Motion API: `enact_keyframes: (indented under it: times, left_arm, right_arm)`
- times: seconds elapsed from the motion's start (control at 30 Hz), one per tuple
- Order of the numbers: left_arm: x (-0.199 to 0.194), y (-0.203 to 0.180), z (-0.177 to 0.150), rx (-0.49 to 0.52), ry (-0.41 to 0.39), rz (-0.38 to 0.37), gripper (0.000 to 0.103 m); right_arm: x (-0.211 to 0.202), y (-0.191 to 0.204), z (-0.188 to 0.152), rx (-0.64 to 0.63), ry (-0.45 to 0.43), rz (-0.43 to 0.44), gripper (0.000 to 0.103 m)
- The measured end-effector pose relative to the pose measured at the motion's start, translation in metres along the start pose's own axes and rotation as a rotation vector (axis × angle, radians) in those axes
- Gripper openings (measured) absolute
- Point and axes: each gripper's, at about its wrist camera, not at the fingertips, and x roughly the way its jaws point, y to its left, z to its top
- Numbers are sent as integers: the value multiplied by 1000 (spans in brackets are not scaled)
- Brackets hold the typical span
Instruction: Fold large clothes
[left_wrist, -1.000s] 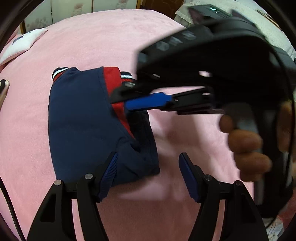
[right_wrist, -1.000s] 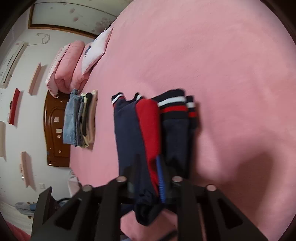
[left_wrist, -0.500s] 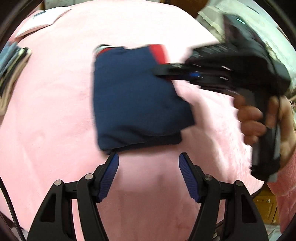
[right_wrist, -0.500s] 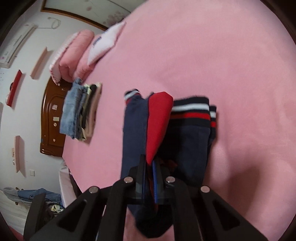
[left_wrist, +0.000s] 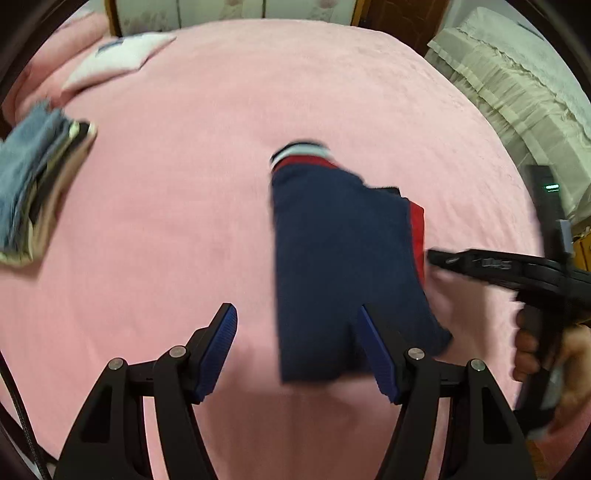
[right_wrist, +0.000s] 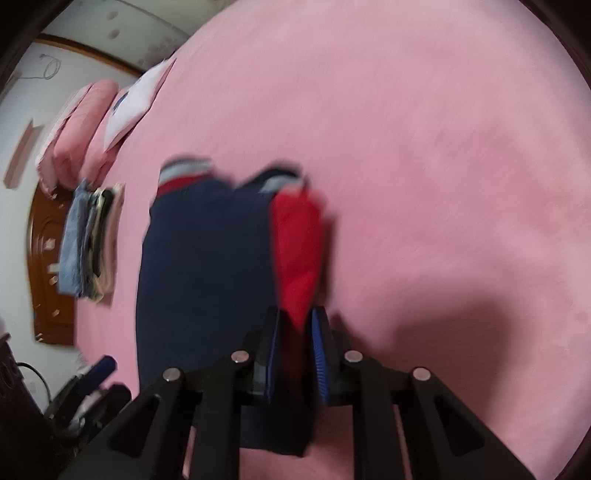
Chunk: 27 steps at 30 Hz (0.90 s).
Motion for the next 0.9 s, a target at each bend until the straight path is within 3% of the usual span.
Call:
enact_keyframes:
  times: [0.07,0.13,0.23,0.27,0.3,0.4,0.47,0.63,0.7,0.77,0.83,0.9]
  left_arm:
    - [4,-1,8,11,-7,-5,66]
    - [12,2,10,-14,14,1,66]
    - [27,12,13,-89,57,-30,65]
    - [31,13,10,-106,70,-44,61]
    - [37,15,8,-124,92,-57,59]
    - [57,13,-7,-182,193,-121,57]
    - [62,12,-16,-209,189,-138,57]
    - [54,14,-9,-232,163,-152,57]
    - [47,14,2,-200,130,-118,57]
    - [37,10,18,-146,74,-87,57]
    - [40,10,35,-115,42,-83,57]
    - [50,12,56,-99,21,-75,57]
  right_arm:
    - [-25,10,5,-50,-134,5,21]
    - [-38,22,11,-98,-204,96,21]
    - [-24,44,24,-175,-143,286,19]
    - [-14,51,24,-200,-108,324,14]
    - [-2,58,24,-227,-68,352,0]
    - [34,74,16,-260,43,297,0]
    - [47,68,10,-247,55,224,0]
    - [31,30,4,-169,-82,13,0]
    - [17,27,6,-167,-139,-87,0]
    - [3,21,13,-156,-169,-39,0]
    - [-8,18,22,-129,-201,95,0]
    - [-7,25,27,-157,-175,196,0]
